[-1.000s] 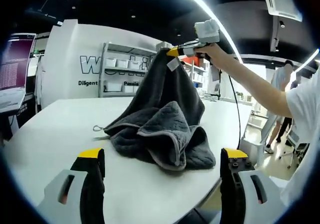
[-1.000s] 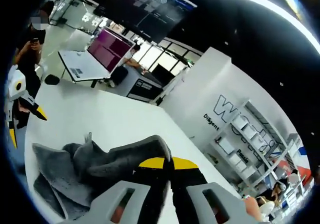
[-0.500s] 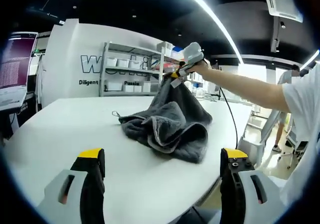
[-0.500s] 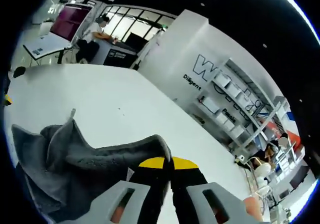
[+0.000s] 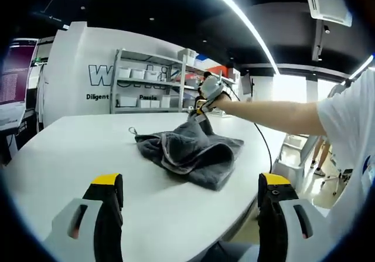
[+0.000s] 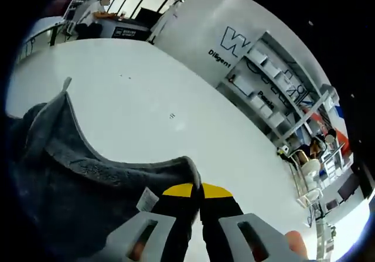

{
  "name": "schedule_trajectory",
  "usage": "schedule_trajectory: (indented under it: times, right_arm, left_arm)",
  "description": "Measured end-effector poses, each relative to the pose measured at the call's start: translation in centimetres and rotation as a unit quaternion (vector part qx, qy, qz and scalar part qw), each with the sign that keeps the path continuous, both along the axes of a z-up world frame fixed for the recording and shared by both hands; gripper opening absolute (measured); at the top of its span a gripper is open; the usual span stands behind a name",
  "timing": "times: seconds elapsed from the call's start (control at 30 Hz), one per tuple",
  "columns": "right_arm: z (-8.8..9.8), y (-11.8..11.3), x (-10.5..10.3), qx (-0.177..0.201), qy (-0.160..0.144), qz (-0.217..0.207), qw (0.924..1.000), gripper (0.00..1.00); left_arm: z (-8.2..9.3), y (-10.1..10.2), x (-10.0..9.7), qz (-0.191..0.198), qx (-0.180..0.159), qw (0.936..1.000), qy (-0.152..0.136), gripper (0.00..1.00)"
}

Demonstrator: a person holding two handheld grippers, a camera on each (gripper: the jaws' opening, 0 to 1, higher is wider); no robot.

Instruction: Open the folded towel by lifting each exposed corner and separating the folded layers until the towel lies flat within the target outline without major curled edges

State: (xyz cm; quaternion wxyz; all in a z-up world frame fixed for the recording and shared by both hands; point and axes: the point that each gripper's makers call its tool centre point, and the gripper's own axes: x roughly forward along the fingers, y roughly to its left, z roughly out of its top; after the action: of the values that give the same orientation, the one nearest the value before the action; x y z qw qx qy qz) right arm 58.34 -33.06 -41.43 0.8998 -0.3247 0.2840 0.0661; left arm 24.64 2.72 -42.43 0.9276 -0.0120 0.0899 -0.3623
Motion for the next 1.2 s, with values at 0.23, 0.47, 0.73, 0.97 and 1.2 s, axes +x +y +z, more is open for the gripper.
schedule_trajectory:
  times: [0.23,0.47,0.73,0.97,1.2]
  right_arm:
    - [-1.3,-0.4,0.5,0.027,0.006,-0.011,0.9996,0.01]
    - [0.2,-0.7,-0.7,0.095,-0.022,-0.006,0.9952,0.2]
    - [3.8,0.3,-4.5,0.21,-0.096,0.068,0.9706,0.4]
    - [4.6,2.4,-10.9,0.319,-0.123,0.151,0.9275,0.64]
    - [3.9,2.1,-17.3,0.359,-0.14,0.186,0.904,0.84]
  left_arm:
    - [-0.2,-0.3,-0.2,-0.004,0.004,1.0,0.0,0.94]
    - [-0.2,-0.8,-0.6,-0.005,0.003,1.0,-0.002,0.94]
    - [0.1,-0.7,-1.1,-0.003,0.0,1.0,-0.004,0.94]
    - [0.4,-0.7,-1.2,0.0,0.003,1.0,-0.006,0.94]
    - [0.8,-1.5,-1.4,-0.008,0.009,0.9999,-0.009,0.94]
